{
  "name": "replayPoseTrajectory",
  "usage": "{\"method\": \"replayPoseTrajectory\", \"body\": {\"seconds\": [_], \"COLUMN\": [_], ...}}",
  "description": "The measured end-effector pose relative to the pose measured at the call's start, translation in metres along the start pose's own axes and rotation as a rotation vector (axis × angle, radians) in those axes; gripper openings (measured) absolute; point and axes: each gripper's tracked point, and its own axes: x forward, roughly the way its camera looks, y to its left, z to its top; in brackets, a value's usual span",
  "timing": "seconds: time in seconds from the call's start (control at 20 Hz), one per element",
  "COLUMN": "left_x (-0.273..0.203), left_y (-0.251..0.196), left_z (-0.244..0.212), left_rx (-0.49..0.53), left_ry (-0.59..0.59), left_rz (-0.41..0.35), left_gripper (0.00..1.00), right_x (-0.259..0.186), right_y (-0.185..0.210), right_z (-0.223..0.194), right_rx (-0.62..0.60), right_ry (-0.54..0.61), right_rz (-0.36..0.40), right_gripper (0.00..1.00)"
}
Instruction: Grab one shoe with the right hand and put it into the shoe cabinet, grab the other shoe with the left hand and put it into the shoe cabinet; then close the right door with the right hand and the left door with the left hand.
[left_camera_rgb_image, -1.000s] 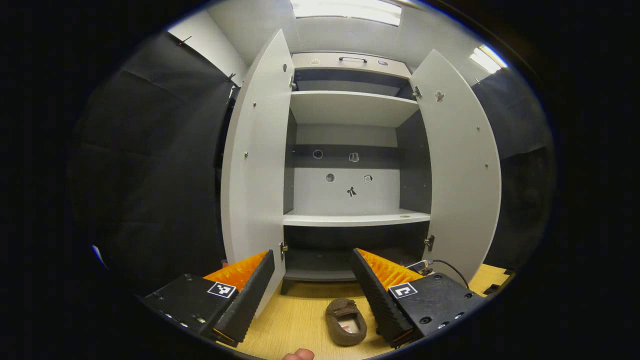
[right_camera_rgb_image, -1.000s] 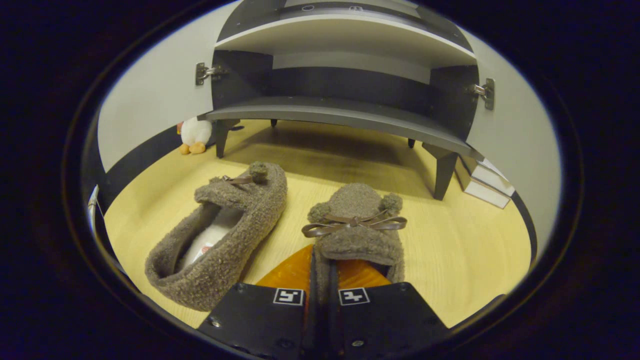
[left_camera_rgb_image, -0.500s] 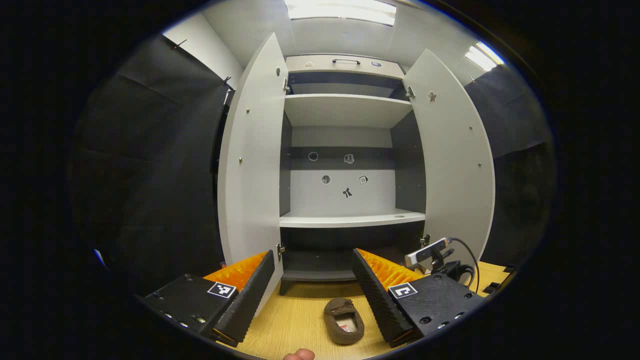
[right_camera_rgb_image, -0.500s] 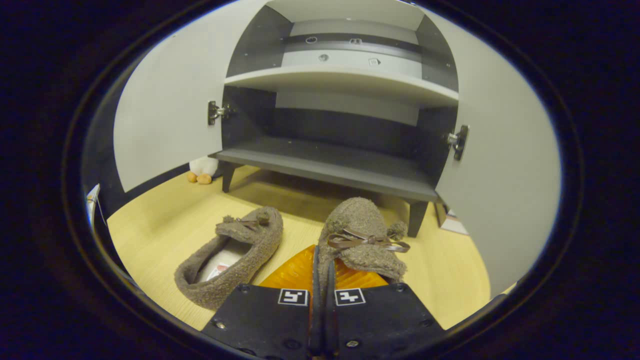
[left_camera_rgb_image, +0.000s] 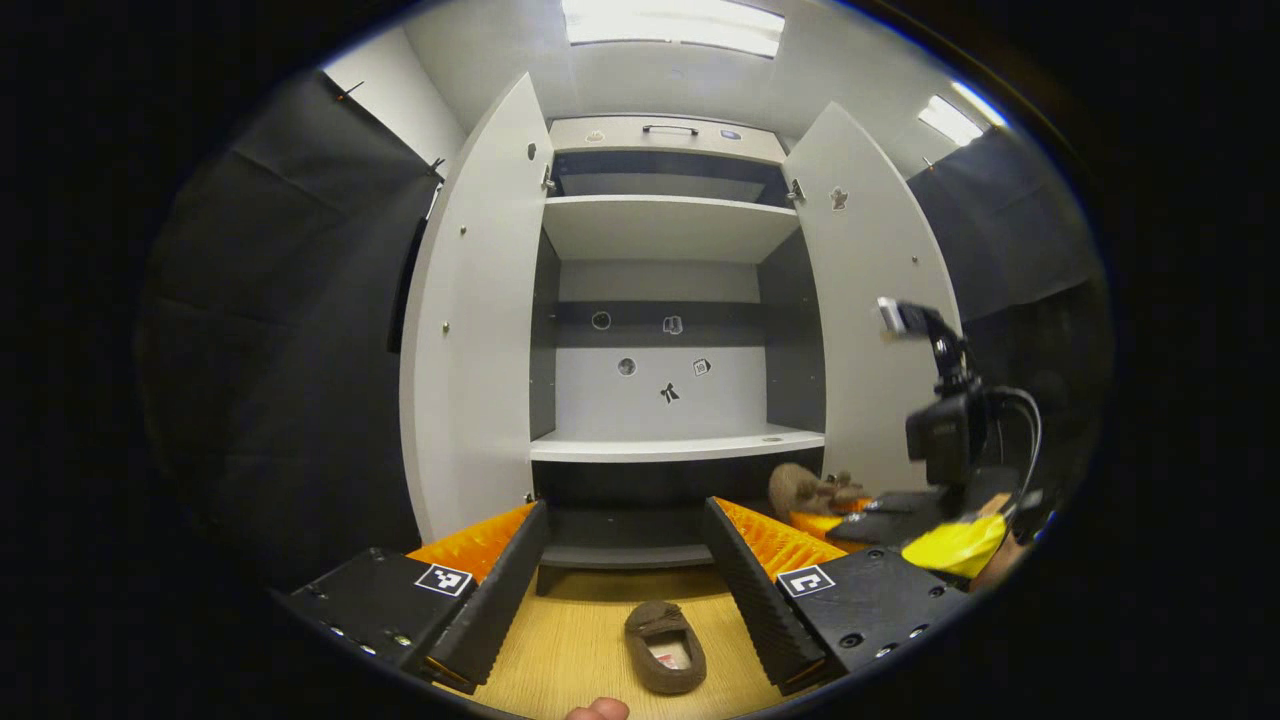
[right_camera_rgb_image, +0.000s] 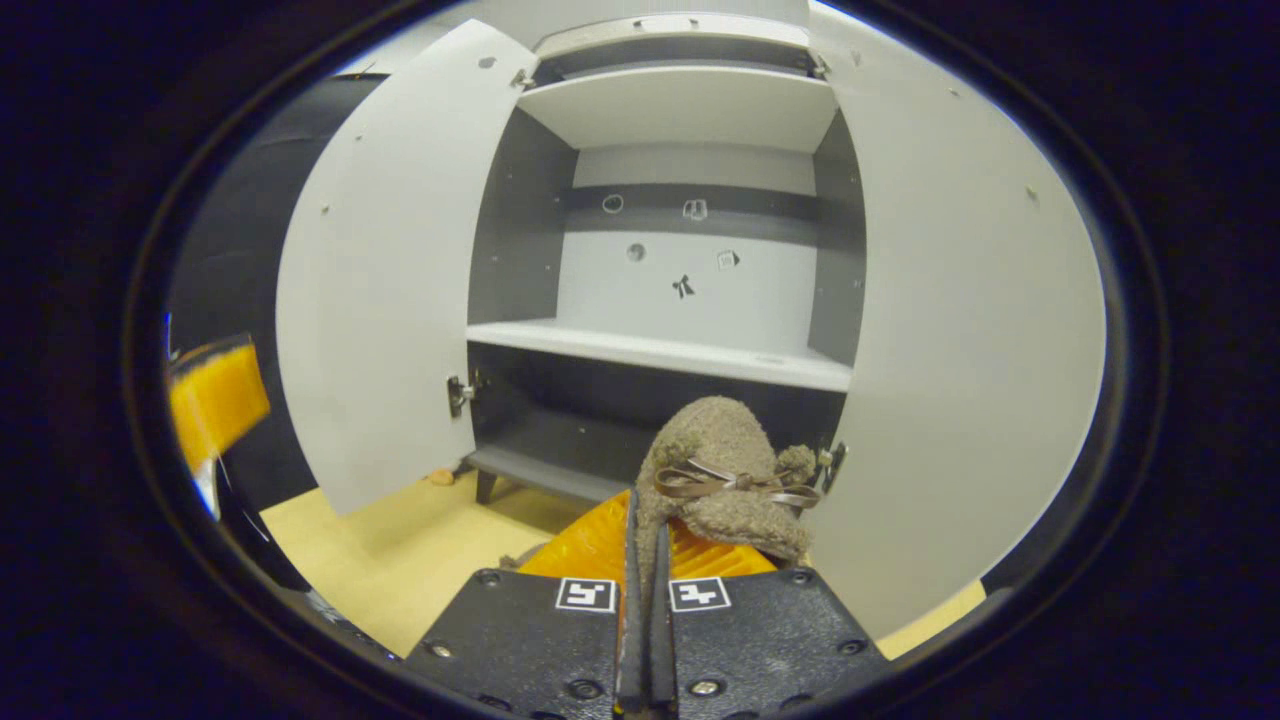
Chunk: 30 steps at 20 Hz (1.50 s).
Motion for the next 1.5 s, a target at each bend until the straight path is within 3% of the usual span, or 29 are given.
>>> {"method": "replayPoseTrajectory", "body": {"seconds": [0.35, 0.65, 0.75, 1.0, 1.1, 1.5], "left_x": [0.002, 0.000, -0.002, -0.004, -0.005, -0.001], "left_y": [-0.003, 0.011, 0.020, 0.045, 0.058, 0.072], "left_z": [-0.002, -0.003, -0.004, -0.012, -0.013, -0.026], "left_rx": [-0.013, -0.023, -0.026, -0.026, -0.019, -0.032], "left_ry": [-0.001, 0.008, 0.005, 0.019, 0.017, 0.050], "left_rz": [-0.006, 0.017, 0.046, 0.106, 0.135, 0.166], "left_gripper": [0.95, 0.95, 0.95, 0.95, 0.95, 0.95], "right_x": [0.048, 0.151, 0.189, 0.244, 0.252, 0.267], "right_y": [-0.015, -0.055, -0.078, -0.092, -0.097, -0.089], "right_z": [0.122, 0.184, 0.180, 0.139, 0.128, 0.107], "right_rx": [-0.039, -0.176, -0.235, -0.182, -0.180, -0.153], "right_ry": [-0.075, -0.006, 0.075, 0.294, 0.325, 0.389], "right_rz": [-0.025, -0.127, -0.193, -0.203, -0.232, -0.212], "right_gripper": [0.07, 0.07, 0.06, 0.07, 0.07, 0.07]}}
